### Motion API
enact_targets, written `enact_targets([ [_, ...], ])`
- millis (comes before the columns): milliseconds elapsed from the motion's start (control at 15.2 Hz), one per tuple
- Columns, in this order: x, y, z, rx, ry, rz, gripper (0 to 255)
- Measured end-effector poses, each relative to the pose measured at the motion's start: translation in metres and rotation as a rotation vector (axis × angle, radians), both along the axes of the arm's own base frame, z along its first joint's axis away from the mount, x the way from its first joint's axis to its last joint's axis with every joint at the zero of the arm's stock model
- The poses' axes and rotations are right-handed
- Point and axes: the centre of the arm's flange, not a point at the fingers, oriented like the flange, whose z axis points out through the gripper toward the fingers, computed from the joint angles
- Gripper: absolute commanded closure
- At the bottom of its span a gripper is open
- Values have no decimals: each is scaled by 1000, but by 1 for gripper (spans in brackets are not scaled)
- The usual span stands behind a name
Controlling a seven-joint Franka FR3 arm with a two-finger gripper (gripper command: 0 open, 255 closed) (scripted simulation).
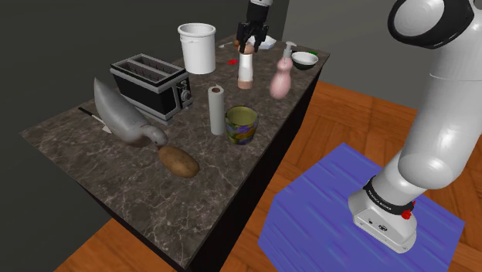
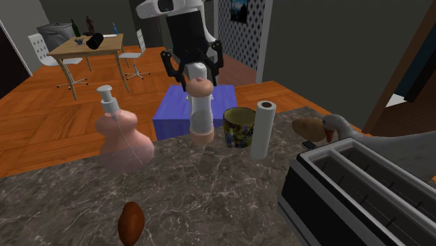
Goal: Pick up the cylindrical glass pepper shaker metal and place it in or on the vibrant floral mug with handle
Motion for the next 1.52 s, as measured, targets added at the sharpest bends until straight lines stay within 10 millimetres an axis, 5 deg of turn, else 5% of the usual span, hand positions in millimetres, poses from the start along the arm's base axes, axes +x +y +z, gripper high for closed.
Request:
enact_targets([
  [660, 1, 0, 50, 0, 0, 0, 255],
  [1518, -111, 97, 110, 1, 0, 2, 255],
])
